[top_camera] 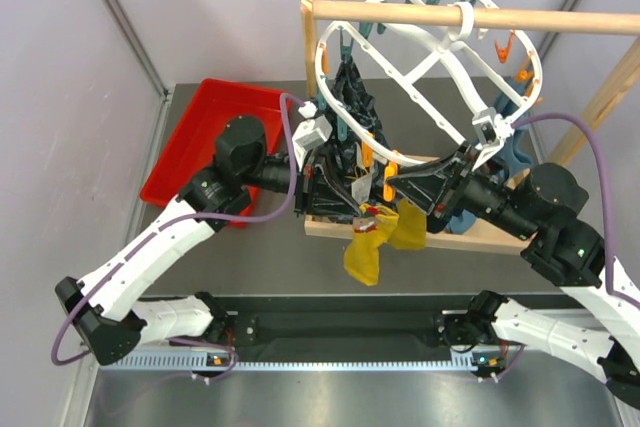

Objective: Clip the socks to the hanger
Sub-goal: Clamp the sock onto the hanger.

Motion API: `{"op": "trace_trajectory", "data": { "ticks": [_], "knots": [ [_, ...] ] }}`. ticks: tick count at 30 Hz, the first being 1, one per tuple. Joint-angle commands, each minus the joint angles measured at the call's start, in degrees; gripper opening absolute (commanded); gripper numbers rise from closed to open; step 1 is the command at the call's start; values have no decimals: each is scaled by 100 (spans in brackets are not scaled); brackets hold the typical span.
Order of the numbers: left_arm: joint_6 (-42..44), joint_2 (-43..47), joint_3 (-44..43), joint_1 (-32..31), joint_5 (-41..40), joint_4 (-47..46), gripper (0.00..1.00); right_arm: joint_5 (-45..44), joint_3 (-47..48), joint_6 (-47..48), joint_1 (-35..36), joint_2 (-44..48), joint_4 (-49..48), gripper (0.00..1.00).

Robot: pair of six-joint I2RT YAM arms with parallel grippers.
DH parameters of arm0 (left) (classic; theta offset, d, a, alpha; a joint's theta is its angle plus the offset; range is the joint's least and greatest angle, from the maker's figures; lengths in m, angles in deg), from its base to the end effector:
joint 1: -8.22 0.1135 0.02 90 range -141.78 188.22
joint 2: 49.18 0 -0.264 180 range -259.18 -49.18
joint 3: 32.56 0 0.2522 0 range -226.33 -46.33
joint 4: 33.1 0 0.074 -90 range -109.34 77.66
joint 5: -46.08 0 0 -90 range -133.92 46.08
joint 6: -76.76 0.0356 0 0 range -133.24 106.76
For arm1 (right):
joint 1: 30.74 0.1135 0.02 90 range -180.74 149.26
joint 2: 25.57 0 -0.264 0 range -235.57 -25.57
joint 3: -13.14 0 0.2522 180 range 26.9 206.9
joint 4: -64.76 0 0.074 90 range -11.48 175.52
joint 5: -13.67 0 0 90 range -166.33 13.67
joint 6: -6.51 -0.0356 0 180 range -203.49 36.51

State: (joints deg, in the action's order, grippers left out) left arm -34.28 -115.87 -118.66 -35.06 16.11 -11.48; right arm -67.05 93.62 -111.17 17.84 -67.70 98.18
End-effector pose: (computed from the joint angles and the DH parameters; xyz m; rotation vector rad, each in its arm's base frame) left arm 0.1573 -0.1905 0.4362 1.2129 1.4360 -1.6449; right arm 0.0822 0.1018 0.4565 -0.4291 1.5469 1.1783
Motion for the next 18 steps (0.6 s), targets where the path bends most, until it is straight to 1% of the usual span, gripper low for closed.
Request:
{"op": "trace_trajectory", "data": {
  "ticks": [1, 18],
  "knots": [
    [144, -28, -228, -22, -26, -56, 0, 698, -62, -229, 29, -32, -419, 0],
    [117, -63, -325, -22, -114, -127, 0, 918, -265, -255, 38, 64, -560, 0]
  ]
}}
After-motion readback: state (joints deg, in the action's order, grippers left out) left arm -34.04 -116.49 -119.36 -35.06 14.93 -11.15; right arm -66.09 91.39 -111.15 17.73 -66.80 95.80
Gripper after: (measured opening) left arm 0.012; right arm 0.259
